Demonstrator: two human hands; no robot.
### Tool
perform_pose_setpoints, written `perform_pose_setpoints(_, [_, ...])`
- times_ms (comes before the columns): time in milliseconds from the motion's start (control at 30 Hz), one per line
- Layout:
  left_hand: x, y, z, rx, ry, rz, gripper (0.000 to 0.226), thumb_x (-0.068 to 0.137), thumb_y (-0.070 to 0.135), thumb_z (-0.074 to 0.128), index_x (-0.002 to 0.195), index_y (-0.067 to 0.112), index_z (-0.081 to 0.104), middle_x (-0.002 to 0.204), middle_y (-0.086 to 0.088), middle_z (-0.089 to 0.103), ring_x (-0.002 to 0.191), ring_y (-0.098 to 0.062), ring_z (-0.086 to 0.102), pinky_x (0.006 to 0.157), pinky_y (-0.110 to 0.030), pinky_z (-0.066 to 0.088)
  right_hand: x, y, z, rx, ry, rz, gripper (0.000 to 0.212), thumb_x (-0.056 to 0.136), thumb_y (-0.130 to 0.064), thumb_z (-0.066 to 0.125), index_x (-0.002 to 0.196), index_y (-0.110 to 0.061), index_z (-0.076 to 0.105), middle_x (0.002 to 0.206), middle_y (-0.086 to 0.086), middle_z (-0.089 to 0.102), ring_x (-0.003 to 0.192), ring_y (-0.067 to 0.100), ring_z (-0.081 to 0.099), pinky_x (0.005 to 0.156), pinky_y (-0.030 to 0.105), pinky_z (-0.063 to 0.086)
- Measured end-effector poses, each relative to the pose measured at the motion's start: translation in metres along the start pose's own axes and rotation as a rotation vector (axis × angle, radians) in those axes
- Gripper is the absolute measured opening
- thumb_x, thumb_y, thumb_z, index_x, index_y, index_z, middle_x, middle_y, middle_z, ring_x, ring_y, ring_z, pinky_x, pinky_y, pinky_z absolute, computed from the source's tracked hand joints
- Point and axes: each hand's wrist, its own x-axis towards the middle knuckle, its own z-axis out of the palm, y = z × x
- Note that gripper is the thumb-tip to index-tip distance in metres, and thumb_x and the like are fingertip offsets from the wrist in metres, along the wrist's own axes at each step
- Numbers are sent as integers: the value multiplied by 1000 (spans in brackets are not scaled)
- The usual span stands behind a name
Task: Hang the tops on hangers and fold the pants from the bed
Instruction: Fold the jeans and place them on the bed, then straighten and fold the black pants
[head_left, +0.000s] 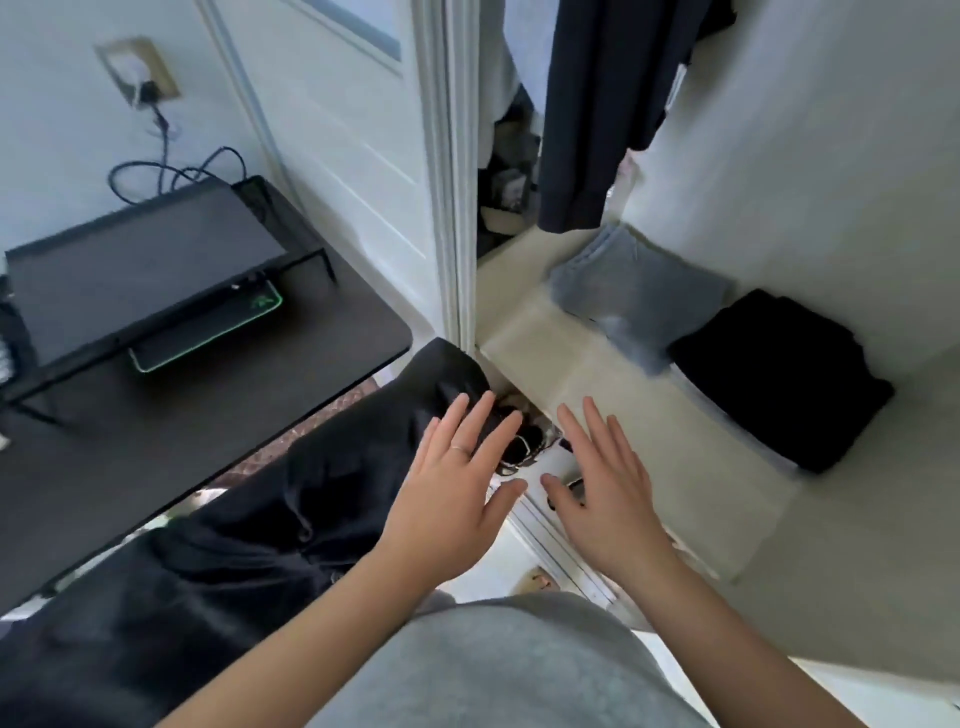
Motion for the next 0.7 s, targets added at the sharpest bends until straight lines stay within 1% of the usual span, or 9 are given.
perform_pose_setpoints(67, [-36,-11,-17,-12,38,-43,67,101,63,17,158,30,25,168,0,13,155,-24,0,124,-42,3,-12,-27,9,69,-12,-54,70,101,-44,47,156,-46,4,164,-22,-14,153,8,-13,122,43,5])
perform_pose_setpoints(133, [-72,-21,-30,-16,73,-97,63,101,59,23,156,28,31,167,-1,18,155,-25,4,125,-46,7,-26,-53,19,131,-21,-110,70,100,-41,51,157,-45,9,166,-20,-4,153,7,-7,123,41,7])
perform_pose_setpoints(200, [-106,-33,-38,-3,116,-169,60,101,54,29,155,28,33,166,0,20,155,-25,5,125,-46,5,-38,-75,30,174,-32,-180,70,100,-36,53,157,-42,13,166,-18,7,153,6,3,123,37,11])
perform_pose_setpoints(267, [-139,-44,-45,13,171,-256,58,100,53,31,153,28,36,165,0,23,155,-25,7,124,-45,3,-48,-95,42,230,-51,-241,68,100,-31,55,157,-38,20,161,-20,21,149,1,14,123,36,20])
perform_pose_setpoints(333, [-171,-55,-50,23,239,-360,57,100,52,35,151,28,40,164,-1,26,154,-26,10,125,-47,4,-57,-113,53,277,-86,-278,66,99,-28,57,155,-38,24,151,-27,28,143,-7,21,120,35,28])
perform_pose_setpoints(400, [-201,-66,-53,38,300,-487,55,99,50,40,150,28,42,164,0,27,154,-27,12,124,-49,5,-64,-131,63,299,-127,-323,65,99,-28,57,155,-39,26,150,-29,30,142,-7,24,117,35,33])
perform_pose_setpoints(500, [-241,-81,-54,8,399,-691,52,100,44,51,149,26,43,164,-1,26,153,-28,13,123,-52,9,-69,-155,72,281,-138,-401,66,99,-27,59,155,-35,26,152,-21,35,142,-2,30,117,30,30])
perform_pose_setpoints(600, [-270,-93,-55,-129,497,-947,58,96,40,59,149,24,41,164,0,22,152,-27,12,122,-51,13,-71,-182,76,263,-153,-448,66,98,-25,60,155,-31,28,150,-17,40,139,0,35,115,27,30])
perform_pose_setpoints(700, [-288,-101,-55,-274,579,-1174,65,95,40,61,151,22,35,165,2,17,150,-27,17,120,-52,19,-67,-210,83,233,-215,-502,67,97,-26,61,155,-31,28,145,-18,45,136,1,38,113,28,33])
